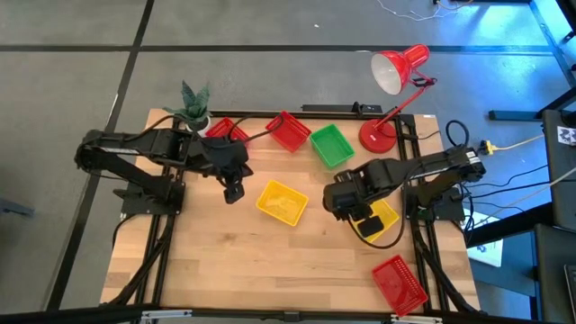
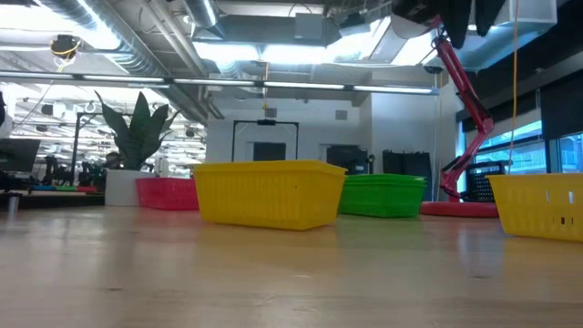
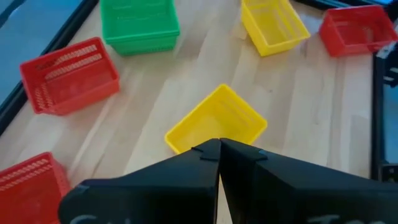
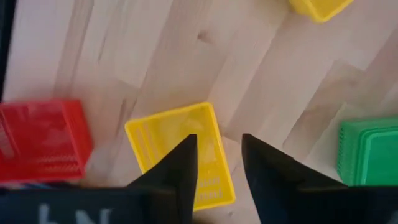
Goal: Stack baskets by color
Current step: Stack the right yellow bin on the left yellow bin
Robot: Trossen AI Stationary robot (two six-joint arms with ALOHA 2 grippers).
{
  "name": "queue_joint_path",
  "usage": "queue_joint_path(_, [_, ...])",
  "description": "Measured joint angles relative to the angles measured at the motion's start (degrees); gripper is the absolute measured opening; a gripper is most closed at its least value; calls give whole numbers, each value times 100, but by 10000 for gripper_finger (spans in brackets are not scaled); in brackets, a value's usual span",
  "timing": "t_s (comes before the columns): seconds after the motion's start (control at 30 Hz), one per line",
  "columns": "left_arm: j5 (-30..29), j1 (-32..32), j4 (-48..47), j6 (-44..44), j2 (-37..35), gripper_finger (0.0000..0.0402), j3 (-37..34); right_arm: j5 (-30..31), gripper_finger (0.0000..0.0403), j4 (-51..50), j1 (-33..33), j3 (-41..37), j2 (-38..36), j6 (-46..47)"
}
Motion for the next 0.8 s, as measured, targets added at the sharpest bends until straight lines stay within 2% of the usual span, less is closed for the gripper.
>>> queue_joint_path(0.1, [103, 2, -1, 99, 22, 0, 0, -85, 133, 6, 0, -325, -9, -359])
queue_joint_path(0.33, [120, 2, 1, 167, 14, 0, -1, -189, 130, 294, 0, -1682, -9, -888])
queue_joint_path(0.57, [120, 2, -1, 167, 16, 0, -1, 695, 130, 1332, 0, -2836, -9, -1101])
queue_joint_path(0.8, [120, 7, 1, 165, 16, 0, -1, 660, 130, 1828, -9, -3449, -10, -1104])
